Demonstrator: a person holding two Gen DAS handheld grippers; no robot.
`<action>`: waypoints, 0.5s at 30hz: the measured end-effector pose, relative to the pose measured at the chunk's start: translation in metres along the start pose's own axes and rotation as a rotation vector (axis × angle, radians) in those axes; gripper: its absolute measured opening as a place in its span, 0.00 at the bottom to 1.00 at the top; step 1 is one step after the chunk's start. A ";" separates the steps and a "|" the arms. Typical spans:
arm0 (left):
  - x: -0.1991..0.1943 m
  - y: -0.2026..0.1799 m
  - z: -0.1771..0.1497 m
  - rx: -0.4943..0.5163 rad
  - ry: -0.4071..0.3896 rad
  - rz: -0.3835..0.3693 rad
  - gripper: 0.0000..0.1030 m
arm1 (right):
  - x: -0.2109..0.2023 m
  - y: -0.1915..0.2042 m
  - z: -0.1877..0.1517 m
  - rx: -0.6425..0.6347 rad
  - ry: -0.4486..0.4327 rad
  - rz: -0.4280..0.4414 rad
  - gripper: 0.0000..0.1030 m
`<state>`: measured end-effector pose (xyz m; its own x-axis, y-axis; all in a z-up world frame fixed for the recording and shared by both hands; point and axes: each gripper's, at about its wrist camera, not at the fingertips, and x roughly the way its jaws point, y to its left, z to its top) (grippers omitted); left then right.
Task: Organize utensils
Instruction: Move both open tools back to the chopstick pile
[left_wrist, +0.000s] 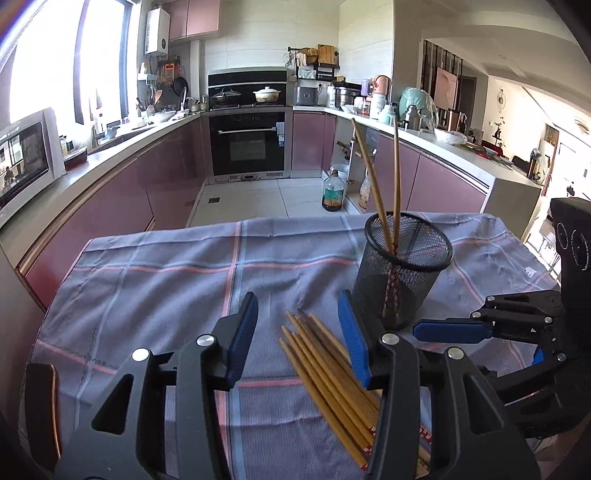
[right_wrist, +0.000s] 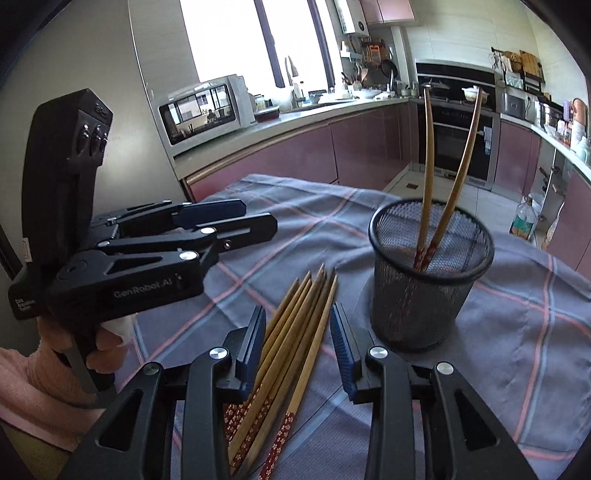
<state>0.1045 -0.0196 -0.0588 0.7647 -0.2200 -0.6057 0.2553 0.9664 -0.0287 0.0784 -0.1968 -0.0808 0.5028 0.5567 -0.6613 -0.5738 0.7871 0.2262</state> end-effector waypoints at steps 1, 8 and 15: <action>0.002 0.004 -0.005 -0.004 0.017 -0.002 0.43 | 0.005 -0.001 -0.003 0.009 0.018 -0.003 0.33; 0.017 0.017 -0.042 -0.002 0.129 -0.005 0.43 | 0.026 -0.011 -0.015 0.061 0.093 -0.032 0.32; 0.034 0.007 -0.053 0.006 0.192 -0.050 0.43 | 0.040 -0.013 -0.022 0.077 0.119 -0.057 0.27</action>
<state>0.1003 -0.0136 -0.1216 0.6245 -0.2378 -0.7439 0.2943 0.9540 -0.0579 0.0915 -0.1903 -0.1264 0.4506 0.4783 -0.7538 -0.4926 0.8374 0.2369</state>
